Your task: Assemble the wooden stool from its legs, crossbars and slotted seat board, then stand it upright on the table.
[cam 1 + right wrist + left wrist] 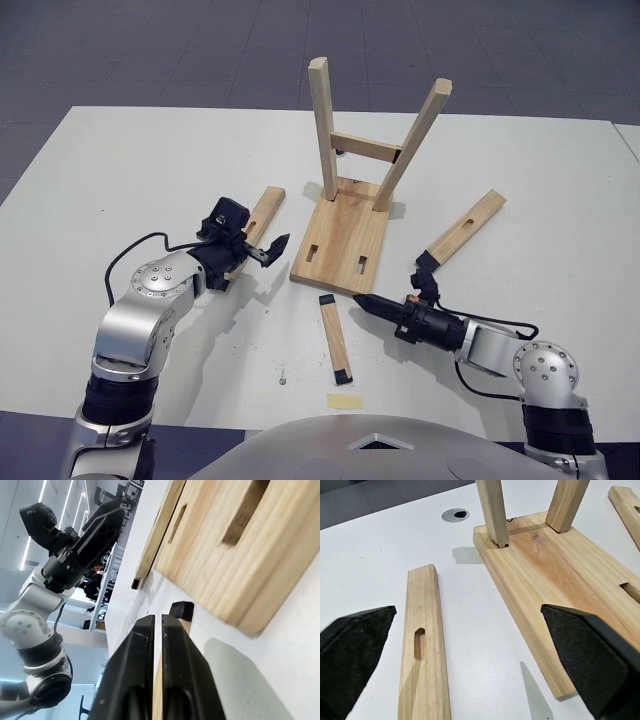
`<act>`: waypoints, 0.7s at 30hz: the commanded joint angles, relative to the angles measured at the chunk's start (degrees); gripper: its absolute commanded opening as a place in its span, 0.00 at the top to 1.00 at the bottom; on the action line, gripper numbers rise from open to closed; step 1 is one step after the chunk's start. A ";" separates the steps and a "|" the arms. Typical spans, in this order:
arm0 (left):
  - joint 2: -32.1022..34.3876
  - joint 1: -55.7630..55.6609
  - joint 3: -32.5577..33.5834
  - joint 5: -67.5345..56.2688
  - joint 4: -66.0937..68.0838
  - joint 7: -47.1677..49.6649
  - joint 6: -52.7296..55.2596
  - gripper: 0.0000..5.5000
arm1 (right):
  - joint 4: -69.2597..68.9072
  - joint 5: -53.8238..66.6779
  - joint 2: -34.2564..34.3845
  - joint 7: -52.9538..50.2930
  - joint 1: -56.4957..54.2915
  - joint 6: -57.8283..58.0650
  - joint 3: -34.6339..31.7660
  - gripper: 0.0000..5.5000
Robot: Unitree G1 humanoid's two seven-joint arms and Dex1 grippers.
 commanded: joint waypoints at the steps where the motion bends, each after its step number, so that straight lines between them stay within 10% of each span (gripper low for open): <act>1: -0.06 -0.44 0.20 0.72 0.04 0.33 -0.57 0.02 | -2.06 -6.50 -2.38 1.20 0.42 -2.50 3.13 0.99; 21: 8.78 6.56 -5.02 16.01 -3.63 -5.35 -23.80 0.02 | -13.63 -44.21 -17.96 28.09 -1.78 -39.33 21.03 0.45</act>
